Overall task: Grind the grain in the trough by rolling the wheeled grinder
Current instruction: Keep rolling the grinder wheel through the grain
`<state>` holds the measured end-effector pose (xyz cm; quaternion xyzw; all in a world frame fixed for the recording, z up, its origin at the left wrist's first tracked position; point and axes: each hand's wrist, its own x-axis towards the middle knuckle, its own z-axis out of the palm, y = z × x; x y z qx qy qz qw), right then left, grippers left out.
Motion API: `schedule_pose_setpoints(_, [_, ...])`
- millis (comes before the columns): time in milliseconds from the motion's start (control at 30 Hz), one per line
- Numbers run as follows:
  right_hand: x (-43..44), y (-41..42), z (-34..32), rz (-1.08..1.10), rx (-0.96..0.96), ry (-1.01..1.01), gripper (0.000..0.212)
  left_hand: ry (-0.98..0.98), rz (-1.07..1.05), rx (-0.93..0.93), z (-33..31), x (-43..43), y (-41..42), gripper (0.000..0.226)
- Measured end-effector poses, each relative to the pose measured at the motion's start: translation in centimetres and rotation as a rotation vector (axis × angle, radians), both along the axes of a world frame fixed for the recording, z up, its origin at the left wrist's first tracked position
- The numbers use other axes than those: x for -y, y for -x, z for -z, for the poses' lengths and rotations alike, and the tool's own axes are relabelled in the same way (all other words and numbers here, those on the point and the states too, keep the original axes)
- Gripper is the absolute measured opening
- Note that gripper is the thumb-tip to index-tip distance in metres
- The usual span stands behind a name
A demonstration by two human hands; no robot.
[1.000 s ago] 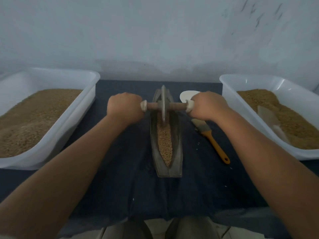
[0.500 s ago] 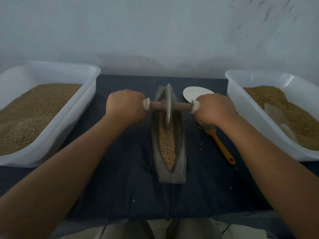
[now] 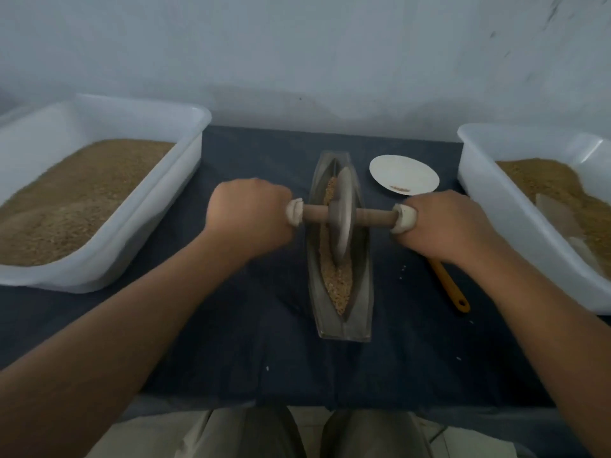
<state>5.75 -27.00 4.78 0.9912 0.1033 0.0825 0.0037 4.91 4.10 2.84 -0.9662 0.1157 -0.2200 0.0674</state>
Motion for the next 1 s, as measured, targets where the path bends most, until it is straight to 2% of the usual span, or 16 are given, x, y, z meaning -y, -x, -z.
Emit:
schedule_pose_setpoints(167, [-1.5,-4.5,-0.1,0.045,0.178,-0.012,0.036,0.076,-0.069,-0.074,-2.0,1.4,-5.2,0.03])
schedule_pose_setpoints(233, [-1.5,-4.1,-0.9,0.027,0.094,0.016,0.031,0.05,-0.061,-0.078,-2.0,1.2,-4.3,0.031])
schedule_pose_setpoints(333, [-0.3,-0.5,-1.6,-0.01,-0.164,0.037,0.026,0.009,0.01,0.005,-0.6,0.0,-0.1,0.039])
schedule_pose_setpoints(433, [0.3,3.9,-2.6,-0.152,-0.253,-0.08,0.035,0.068,0.118,0.174,0.5,-1.3,4.0,0.039])
schedule_pose_setpoints(500, [0.3,3.6,-2.3,-0.157,-0.269,-0.108,0.038,0.066,0.113,0.166,0.7,-1.3,3.3,0.04])
schedule_pose_setpoints(567, [-0.1,1.4,-1.5,-0.068,-0.178,-0.076,0.047,0.005,0.048,0.067,0.4,-0.6,0.6,0.041])
schedule_pose_setpoints(633, [-0.7,-1.5,-0.7,0.006,-0.031,-0.019,0.038,0.022,-0.007,0.008,-0.6,0.3,-2.9,0.041])
schedule_pose_setpoints(733, [-1.9,-4.1,-0.8,-0.031,0.138,-0.003,0.027,0.056,-0.037,-0.043,-1.8,1.2,-6.0,0.039])
schedule_pose_setpoints(867, [-1.5,-3.2,-1.4,-0.018,0.032,0.019,0.024,0.048,-0.045,-0.054,-1.5,1.0,-3.6,0.037])
schedule_pose_setpoints(1000, [0.2,1.7,-2.1,-0.124,-0.146,0.008,0.037,0.019,0.039,0.031,0.7,-1.2,2.7,0.043])
